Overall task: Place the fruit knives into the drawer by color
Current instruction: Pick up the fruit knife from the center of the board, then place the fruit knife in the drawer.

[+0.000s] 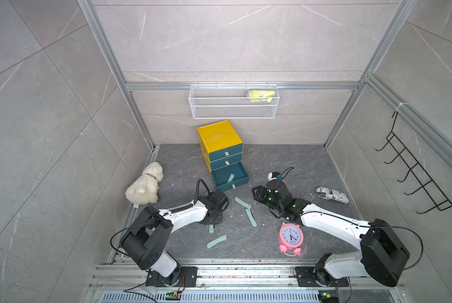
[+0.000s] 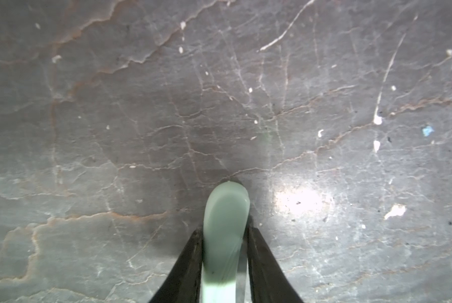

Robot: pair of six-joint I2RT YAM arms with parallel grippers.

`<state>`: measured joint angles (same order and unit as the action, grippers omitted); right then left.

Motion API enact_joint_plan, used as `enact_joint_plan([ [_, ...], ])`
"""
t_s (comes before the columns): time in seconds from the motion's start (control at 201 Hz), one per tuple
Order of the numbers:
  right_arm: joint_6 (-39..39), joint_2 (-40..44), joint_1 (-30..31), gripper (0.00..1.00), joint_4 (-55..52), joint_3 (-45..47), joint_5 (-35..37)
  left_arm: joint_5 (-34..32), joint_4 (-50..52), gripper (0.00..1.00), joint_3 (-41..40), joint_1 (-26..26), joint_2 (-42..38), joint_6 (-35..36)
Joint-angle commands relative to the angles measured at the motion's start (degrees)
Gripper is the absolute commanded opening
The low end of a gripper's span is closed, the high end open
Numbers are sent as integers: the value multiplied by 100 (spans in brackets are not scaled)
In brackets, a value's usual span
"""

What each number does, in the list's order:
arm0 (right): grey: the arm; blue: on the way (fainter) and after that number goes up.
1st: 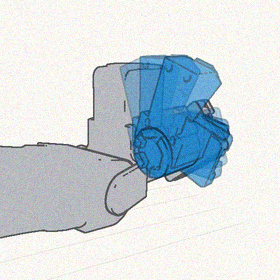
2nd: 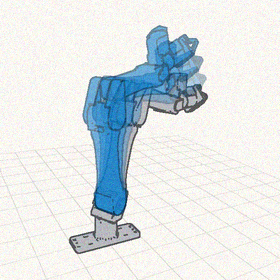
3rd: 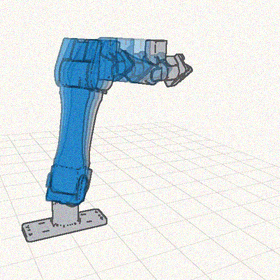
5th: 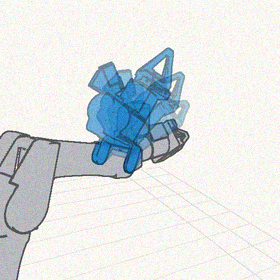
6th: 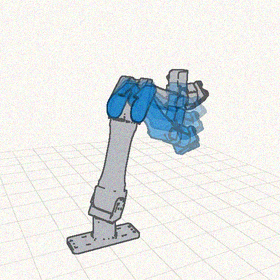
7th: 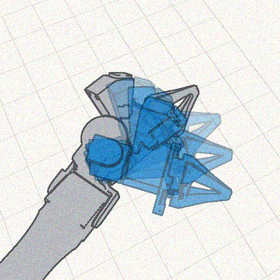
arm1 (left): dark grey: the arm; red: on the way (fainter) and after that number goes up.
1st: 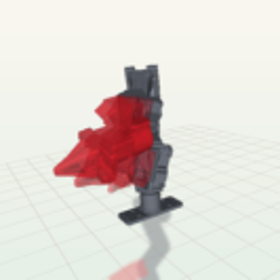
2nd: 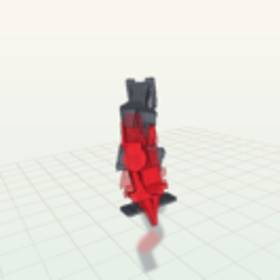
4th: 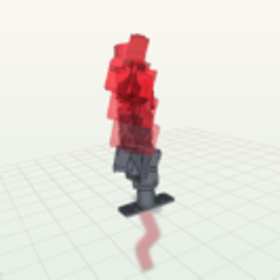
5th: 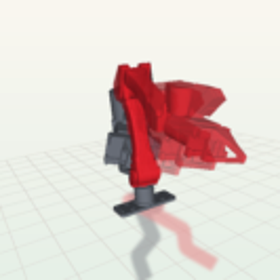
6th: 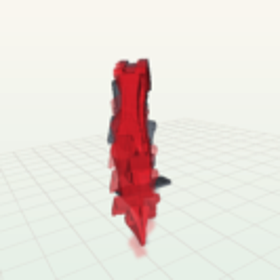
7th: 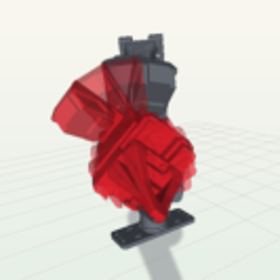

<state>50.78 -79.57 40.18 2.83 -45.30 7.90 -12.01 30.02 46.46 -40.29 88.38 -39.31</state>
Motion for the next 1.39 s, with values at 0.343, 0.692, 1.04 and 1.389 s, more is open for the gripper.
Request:
enact_joint_plan([
  [0.343,89,-45,-30,52,66,73,-52,-405,521,29,623,-5,-693,213],
  [0.692,103,-61,-38,52,77,56,-68,-1009,424,29,2272,94,-145,1021],
  [1.04,116,33,-37,52,13,108,-96,-1930,-82,29,4319,277,1826,2305],
  [1.389,-55,157,-37,54,-159,282,-245,-2039,-52,47,4921,404,2836,2464],
])
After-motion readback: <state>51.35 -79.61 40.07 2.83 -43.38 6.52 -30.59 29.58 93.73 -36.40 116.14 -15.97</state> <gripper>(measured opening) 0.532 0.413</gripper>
